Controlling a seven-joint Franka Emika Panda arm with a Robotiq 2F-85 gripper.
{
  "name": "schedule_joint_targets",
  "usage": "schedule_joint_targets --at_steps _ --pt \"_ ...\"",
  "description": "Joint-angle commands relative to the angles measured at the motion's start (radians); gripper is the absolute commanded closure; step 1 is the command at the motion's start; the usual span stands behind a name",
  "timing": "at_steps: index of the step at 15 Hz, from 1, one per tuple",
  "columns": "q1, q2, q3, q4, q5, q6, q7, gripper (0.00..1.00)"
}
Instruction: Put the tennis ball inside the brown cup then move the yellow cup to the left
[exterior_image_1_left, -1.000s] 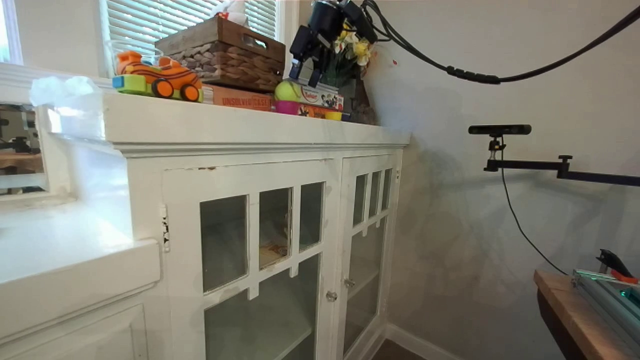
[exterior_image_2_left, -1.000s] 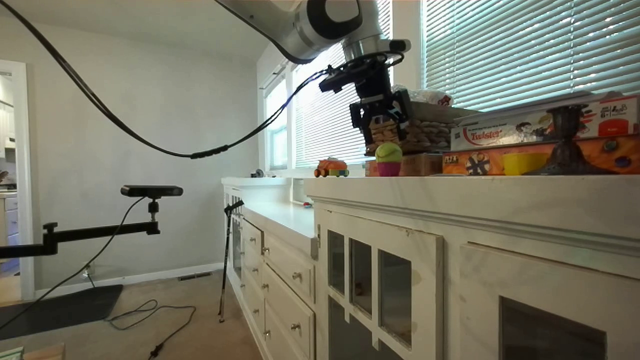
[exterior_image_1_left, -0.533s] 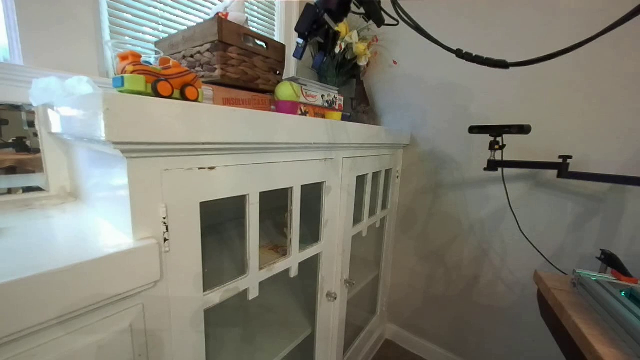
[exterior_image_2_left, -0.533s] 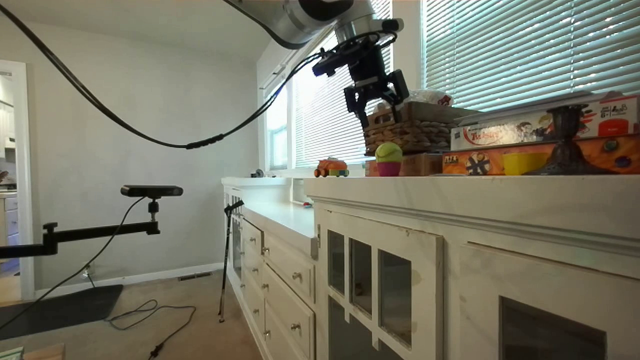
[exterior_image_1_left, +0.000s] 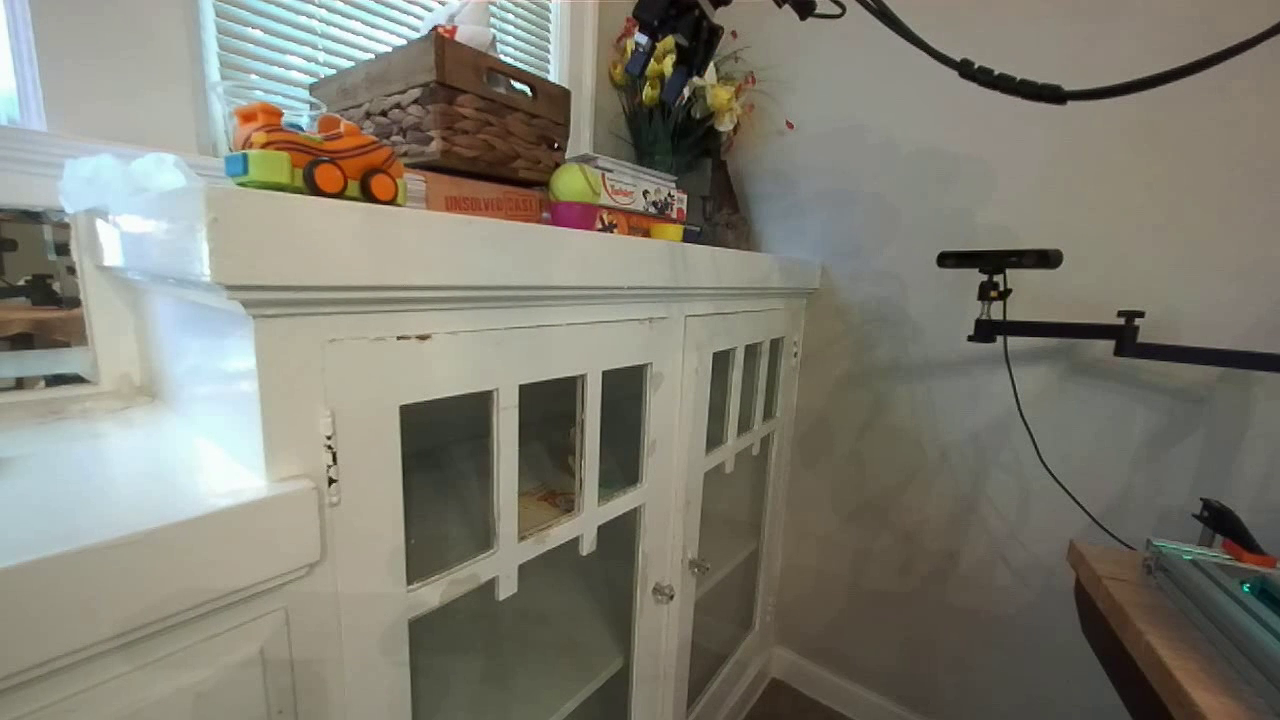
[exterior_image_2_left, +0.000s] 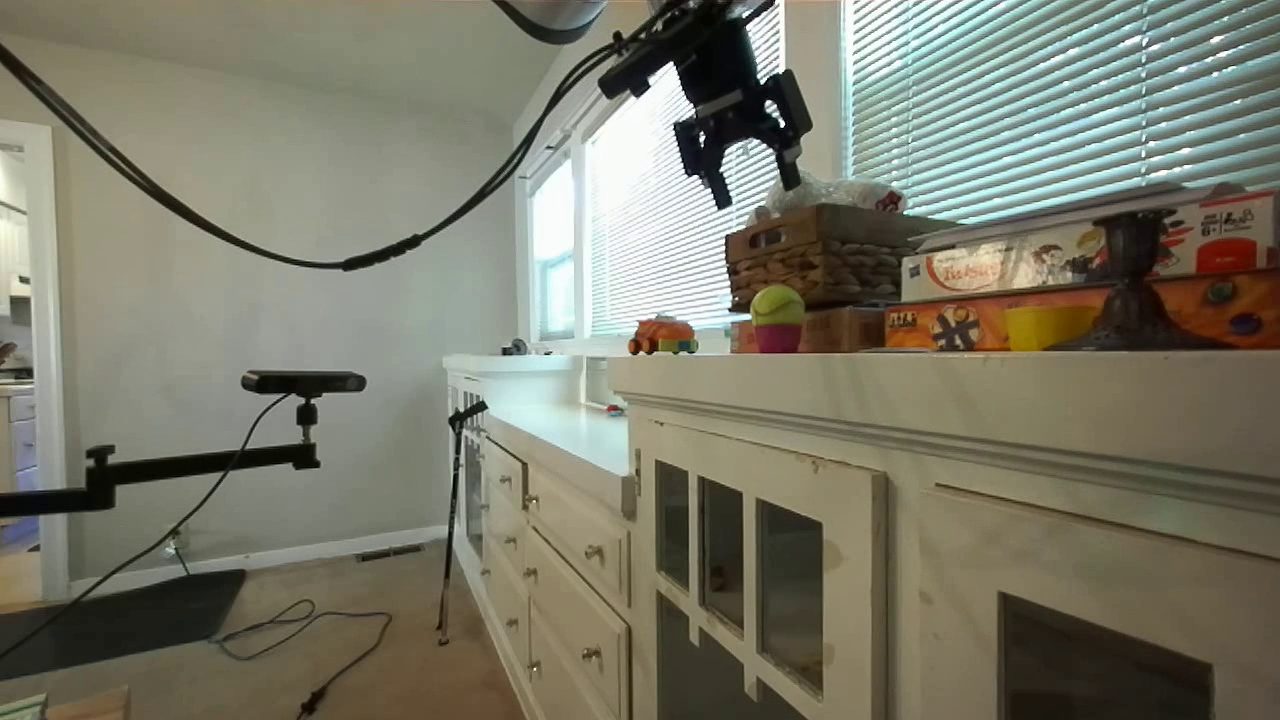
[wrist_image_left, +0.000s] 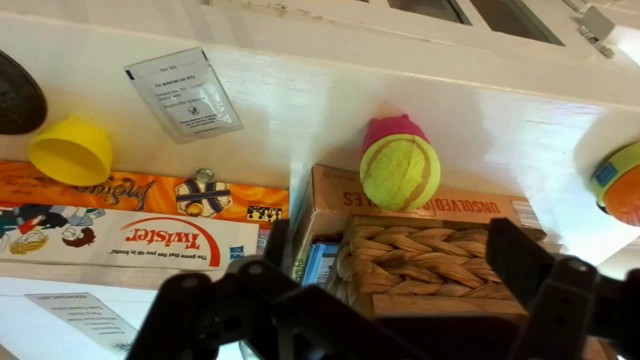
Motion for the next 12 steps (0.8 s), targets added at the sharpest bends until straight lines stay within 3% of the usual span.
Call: schedule_joint_targets --at_steps 1,12 --pt "-0.010 -0.067 -0.024 -0.078 -0.002 0.037 0.012 0.00" --pt "-0.073 -0.057 -0.105 -0.118 -0.008 0.184 0.080 0.00"
